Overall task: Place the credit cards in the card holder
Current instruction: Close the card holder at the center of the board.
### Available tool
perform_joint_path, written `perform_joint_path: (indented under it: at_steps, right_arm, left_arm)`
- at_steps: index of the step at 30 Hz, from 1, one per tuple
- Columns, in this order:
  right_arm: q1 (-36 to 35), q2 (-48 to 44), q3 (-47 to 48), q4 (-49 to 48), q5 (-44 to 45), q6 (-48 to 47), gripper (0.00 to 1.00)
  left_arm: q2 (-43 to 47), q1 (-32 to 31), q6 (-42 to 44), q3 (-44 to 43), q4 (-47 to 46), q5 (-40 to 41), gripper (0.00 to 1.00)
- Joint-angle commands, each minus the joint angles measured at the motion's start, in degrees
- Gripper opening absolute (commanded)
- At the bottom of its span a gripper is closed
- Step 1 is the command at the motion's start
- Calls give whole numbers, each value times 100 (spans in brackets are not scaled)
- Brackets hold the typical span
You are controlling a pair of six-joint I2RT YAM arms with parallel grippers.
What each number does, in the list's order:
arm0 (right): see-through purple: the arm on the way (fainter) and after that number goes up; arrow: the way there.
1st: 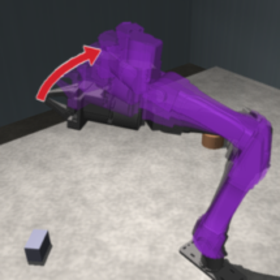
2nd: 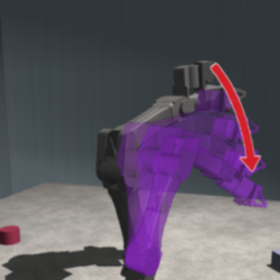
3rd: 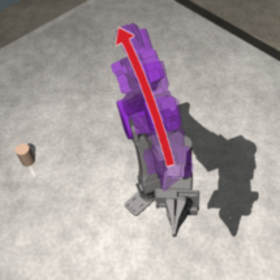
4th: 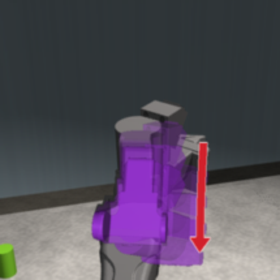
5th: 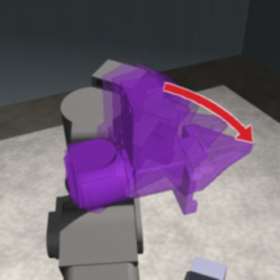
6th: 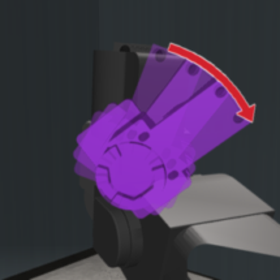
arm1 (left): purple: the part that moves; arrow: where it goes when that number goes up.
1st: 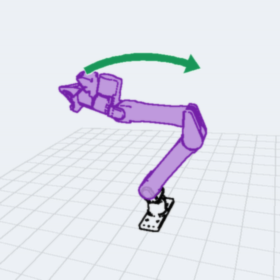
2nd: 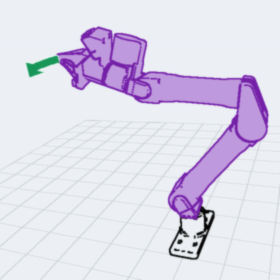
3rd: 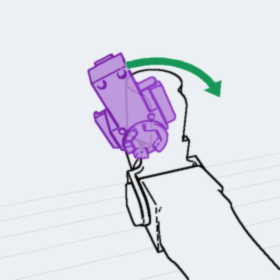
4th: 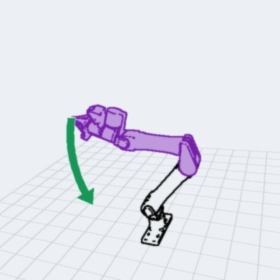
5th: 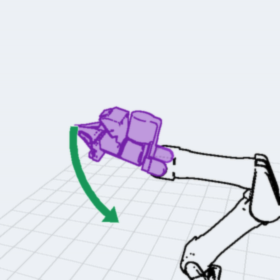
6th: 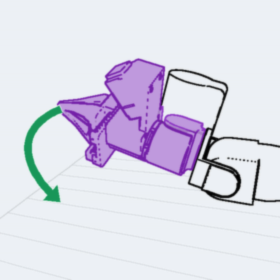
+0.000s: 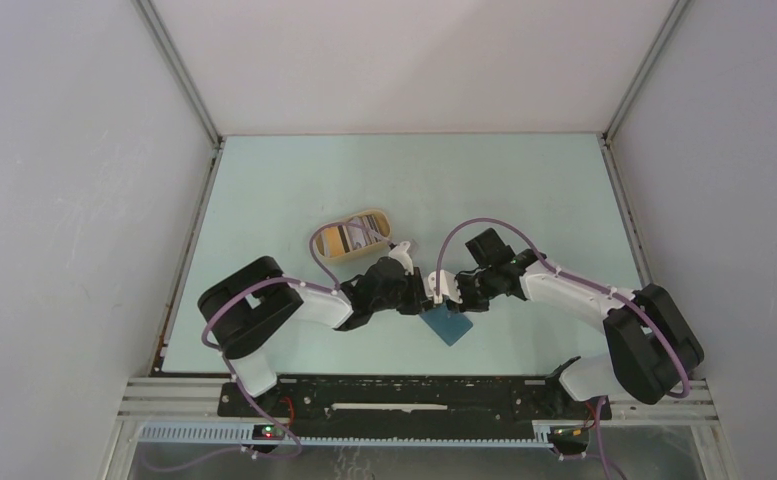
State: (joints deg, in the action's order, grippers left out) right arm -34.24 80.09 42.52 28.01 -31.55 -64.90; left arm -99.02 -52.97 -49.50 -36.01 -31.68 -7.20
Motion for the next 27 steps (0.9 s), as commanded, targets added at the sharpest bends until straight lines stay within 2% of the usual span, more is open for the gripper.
perform_joint_path:
  at_steps: [1, 14, 24, 27]
  right_arm:
    - [-64, -116, -16, -18, -71, -110, 24]
    - [-65, -271, -16, 56, -166, -17, 28]
    - [-127, -143, -19, -74, 32, 82, 22]
    - [-127, -139, -16, -72, 51, 95, 13]
  left_arm:
    - [-120, -38, 151, -178, 127, 12, 0]
    - [-152, -39, 159, -203, 127, -39, 0]
    - [-162, -47, 159, -200, 123, -55, 0]
    - [-168, -60, 159, -205, 127, -58, 0]
